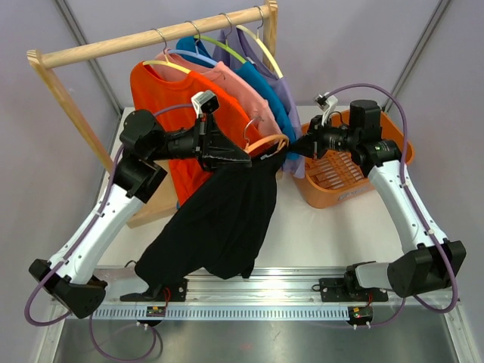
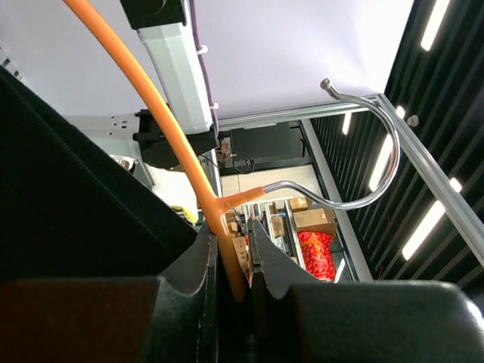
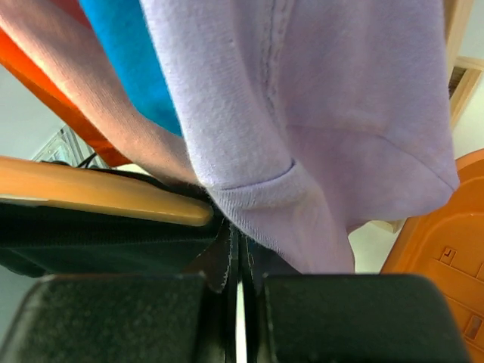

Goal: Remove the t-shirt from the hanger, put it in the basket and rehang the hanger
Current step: Remove the tshirt from the hanger

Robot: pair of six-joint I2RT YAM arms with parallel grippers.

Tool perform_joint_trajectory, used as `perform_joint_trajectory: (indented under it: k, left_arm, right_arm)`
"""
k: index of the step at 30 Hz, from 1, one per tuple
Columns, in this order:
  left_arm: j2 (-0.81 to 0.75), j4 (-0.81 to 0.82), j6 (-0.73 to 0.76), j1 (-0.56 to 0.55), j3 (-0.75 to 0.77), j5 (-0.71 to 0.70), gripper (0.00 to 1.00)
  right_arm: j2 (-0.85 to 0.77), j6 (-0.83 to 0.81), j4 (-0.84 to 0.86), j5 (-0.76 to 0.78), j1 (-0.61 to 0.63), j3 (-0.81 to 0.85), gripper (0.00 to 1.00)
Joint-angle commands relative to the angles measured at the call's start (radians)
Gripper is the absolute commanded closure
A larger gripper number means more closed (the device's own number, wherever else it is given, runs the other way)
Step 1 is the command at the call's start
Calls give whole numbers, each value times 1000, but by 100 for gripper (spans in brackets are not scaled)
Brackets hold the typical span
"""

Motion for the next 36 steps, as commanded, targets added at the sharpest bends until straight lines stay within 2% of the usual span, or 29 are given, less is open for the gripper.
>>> perform_joint_trajectory:
  k: [1, 4, 8, 11, 13, 15, 19, 24, 27, 29, 35, 36]
  left_arm:
    - [-139, 534, 84, -33, 348, 203, 100]
    - [-104, 453, 127, -33, 457, 217, 100]
    - [-86, 197, 267, -33, 535, 237, 100]
    - [-99, 74, 362, -33, 509, 245, 100]
    - [-109, 49, 411, -32, 443, 246, 100]
    - [-127, -52, 482, -32, 374, 231, 100]
    - [-129, -400, 805, -24, 297, 199, 100]
    - [-68, -590, 1028, -10, 251, 159, 100]
    - [-9, -774, 1204, -12, 277, 118, 100]
    - [-8, -775, 1232, -12, 247, 92, 100]
    - [46, -890, 1359, -13, 260, -34, 100]
    - [48, -891, 1366, -19, 236, -59, 100]
  right_arm:
    - [99, -160, -140, 366, -75, -107, 100]
    - [118, -174, -158, 351, -93, -112, 100]
    - [92, -183, -147, 318, -95, -118, 100]
    - [51, -203, -143, 225, -97, -127, 100]
    - [20, -220, -128, 164, -98, -141, 100]
    - [-20, -232, -129, 72, -98, -150, 100]
    - [-68, -276, -146, -48, -98, -147, 100]
    - [-103, -386, -233, -183, -98, -99, 100]
    - [-106, -509, -346, -238, -97, -43, 94]
    - [-106, -583, -449, -264, -100, 12, 86]
    - [-120, -785, -600, -297, -104, 146, 68]
    - [-120, -869, -670, -309, -104, 169, 59]
